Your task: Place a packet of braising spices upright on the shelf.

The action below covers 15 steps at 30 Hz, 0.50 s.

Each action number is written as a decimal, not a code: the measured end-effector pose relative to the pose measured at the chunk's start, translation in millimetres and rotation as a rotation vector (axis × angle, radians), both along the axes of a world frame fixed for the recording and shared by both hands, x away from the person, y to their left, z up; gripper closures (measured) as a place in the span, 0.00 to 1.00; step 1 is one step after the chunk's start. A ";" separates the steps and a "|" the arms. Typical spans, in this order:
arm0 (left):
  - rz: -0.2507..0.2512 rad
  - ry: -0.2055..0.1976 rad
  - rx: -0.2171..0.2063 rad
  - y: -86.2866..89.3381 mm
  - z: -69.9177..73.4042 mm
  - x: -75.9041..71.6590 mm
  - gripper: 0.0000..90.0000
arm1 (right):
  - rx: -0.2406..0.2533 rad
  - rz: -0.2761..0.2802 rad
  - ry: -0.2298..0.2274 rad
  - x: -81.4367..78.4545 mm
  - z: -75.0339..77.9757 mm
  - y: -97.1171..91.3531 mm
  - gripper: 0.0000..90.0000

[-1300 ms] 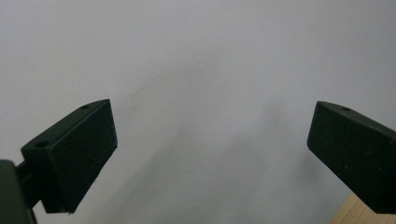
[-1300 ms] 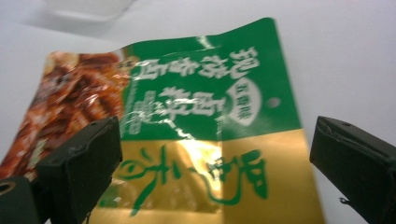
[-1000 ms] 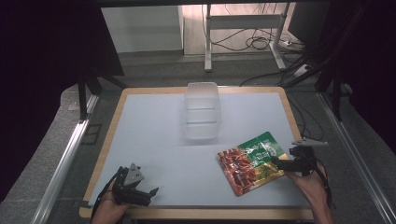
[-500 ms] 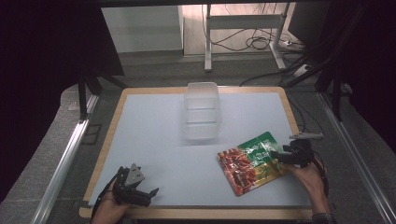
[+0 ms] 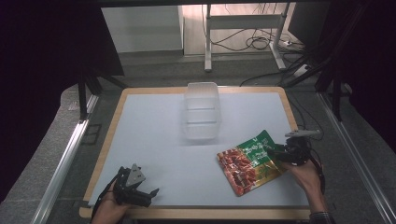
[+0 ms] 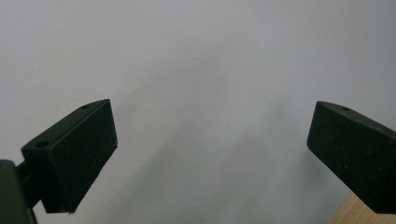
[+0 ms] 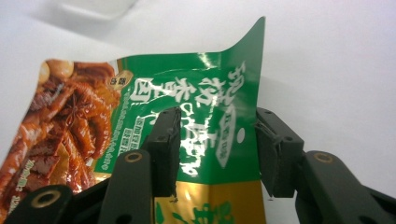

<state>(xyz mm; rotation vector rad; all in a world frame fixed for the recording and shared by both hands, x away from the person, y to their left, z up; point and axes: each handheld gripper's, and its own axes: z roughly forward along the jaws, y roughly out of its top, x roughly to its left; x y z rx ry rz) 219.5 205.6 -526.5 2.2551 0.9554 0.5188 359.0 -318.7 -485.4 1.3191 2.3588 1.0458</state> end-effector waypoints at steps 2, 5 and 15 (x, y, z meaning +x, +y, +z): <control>0.000 0.000 0.001 -0.1 -0.1 0.1 0.02 | -0.023 0.014 0.016 0.7 -2.0 6.5 0.62; -0.001 0.001 0.002 -0.2 -0.1 0.1 0.02 | -0.060 0.021 0.015 1.6 -3.9 14.5 0.63; -0.003 0.000 0.008 -0.9 -0.3 0.0 0.02 | -0.191 0.008 0.028 10.7 -16.4 30.4 0.89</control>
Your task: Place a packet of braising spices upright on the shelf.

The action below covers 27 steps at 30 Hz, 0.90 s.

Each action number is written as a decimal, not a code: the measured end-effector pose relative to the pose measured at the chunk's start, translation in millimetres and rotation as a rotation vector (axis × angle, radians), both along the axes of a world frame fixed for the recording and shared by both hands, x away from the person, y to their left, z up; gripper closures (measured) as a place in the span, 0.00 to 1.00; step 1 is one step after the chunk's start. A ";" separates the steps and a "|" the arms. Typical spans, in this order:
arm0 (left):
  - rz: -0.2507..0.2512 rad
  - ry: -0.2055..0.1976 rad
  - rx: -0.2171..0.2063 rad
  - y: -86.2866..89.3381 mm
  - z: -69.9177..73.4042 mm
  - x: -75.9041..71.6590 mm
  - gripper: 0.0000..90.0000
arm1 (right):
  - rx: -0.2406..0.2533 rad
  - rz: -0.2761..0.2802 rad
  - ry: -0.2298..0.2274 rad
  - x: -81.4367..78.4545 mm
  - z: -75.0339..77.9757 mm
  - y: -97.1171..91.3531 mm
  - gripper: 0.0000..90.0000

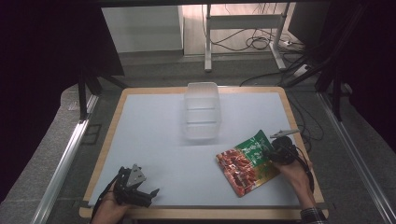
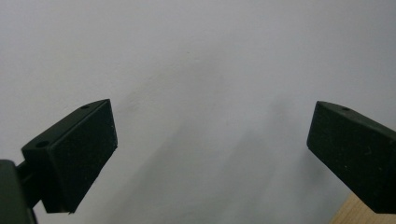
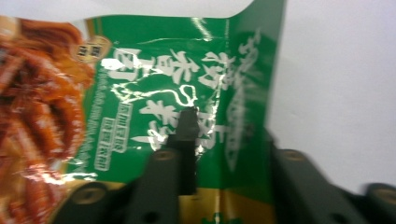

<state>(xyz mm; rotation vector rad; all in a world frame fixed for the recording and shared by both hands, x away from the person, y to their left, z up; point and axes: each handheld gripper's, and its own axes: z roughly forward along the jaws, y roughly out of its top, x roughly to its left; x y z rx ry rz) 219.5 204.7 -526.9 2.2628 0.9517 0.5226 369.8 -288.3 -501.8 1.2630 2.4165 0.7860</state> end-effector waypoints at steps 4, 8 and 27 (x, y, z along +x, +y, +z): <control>0.000 -0.001 -0.001 0.0 0.0 0.0 0.02 | 0.030 -0.012 -0.037 -2.3 7.5 -2.5 0.99; 0.000 -0.002 -0.001 0.0 0.1 -0.2 0.02 | 0.017 -0.003 -0.064 -5.4 12.6 0.4 0.99; 0.013 -0.003 -0.018 2.2 0.6 0.0 0.02 | 0.115 0.010 -0.160 -23.9 50.2 8.4 0.99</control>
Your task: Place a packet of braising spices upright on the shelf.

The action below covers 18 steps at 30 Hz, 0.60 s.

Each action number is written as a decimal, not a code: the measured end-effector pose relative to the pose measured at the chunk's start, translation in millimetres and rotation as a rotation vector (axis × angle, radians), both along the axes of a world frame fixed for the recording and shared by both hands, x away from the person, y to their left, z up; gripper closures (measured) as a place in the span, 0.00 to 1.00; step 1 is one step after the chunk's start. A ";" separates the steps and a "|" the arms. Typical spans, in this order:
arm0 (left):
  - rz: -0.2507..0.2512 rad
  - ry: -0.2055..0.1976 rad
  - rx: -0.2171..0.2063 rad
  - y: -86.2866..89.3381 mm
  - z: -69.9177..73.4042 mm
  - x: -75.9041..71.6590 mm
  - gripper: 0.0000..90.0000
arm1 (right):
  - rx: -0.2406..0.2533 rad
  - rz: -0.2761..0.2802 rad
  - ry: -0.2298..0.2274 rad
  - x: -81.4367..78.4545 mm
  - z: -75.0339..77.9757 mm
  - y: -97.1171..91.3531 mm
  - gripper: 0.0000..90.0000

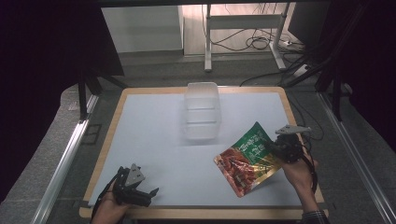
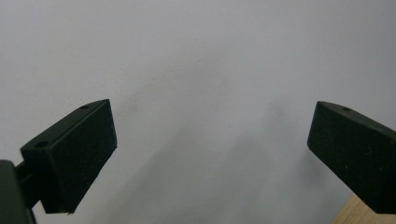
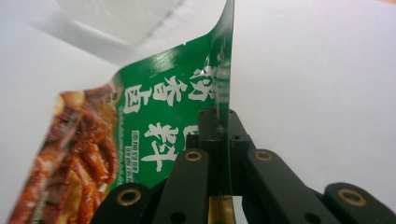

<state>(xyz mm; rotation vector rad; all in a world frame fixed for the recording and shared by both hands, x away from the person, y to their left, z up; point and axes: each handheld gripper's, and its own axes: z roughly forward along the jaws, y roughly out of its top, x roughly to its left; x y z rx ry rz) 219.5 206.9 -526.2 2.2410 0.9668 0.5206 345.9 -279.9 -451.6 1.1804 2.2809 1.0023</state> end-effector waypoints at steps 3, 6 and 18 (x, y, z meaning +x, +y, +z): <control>0.001 0.000 0.001 -0.1 0.0 -0.1 0.02 | 0.027 0.015 -0.011 -3.8 9.3 0.9 0.99; 0.001 -0.001 0.002 -0.1 0.0 -0.1 0.01 | 0.055 0.030 -0.015 -7.7 19.4 3.5 0.99; 0.001 -0.003 0.004 -0.3 0.0 -0.1 0.01 | 0.130 0.150 -0.014 -21.9 62.2 28.2 0.99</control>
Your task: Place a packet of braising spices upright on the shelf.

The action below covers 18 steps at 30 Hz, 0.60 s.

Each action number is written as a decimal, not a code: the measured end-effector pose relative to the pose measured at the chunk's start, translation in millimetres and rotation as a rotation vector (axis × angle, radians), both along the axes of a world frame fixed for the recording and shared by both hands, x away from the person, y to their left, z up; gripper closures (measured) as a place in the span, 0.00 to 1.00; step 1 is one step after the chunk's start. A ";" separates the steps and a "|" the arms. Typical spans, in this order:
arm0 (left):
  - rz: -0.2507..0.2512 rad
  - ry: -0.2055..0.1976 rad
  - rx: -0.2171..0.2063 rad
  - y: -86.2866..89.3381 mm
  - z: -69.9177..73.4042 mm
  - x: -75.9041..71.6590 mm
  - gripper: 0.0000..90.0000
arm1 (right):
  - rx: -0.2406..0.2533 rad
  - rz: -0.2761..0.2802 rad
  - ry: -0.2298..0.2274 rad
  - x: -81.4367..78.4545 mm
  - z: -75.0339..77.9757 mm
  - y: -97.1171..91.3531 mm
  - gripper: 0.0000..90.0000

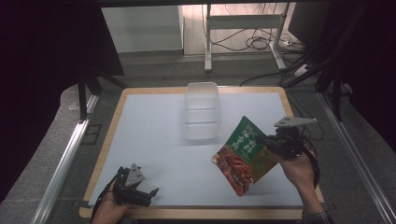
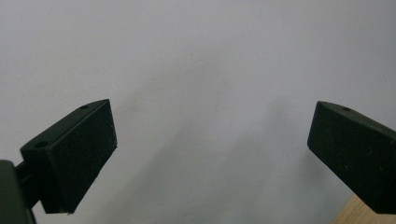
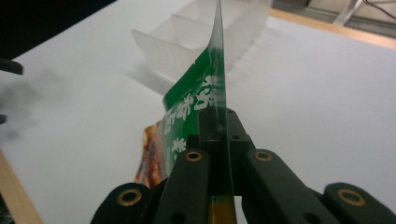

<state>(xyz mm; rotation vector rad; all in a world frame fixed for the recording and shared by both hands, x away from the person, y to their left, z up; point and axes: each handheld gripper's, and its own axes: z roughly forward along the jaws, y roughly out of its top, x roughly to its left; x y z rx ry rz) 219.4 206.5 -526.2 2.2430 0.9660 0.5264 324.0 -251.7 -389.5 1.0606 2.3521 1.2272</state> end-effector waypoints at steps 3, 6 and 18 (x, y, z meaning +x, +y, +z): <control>-0.002 0.001 0.002 -0.1 0.0 0.0 0.01 | 0.016 0.034 -0.007 -2.6 8.5 7.8 0.99; 0.000 0.000 0.001 -0.2 0.0 0.0 0.01 | 0.028 0.057 -0.014 -4.4 16.9 14.8 0.99; -0.003 0.001 0.004 -0.3 -0.1 0.0 0.01 | 0.003 0.085 -0.083 -1.2 48.6 30.3 0.99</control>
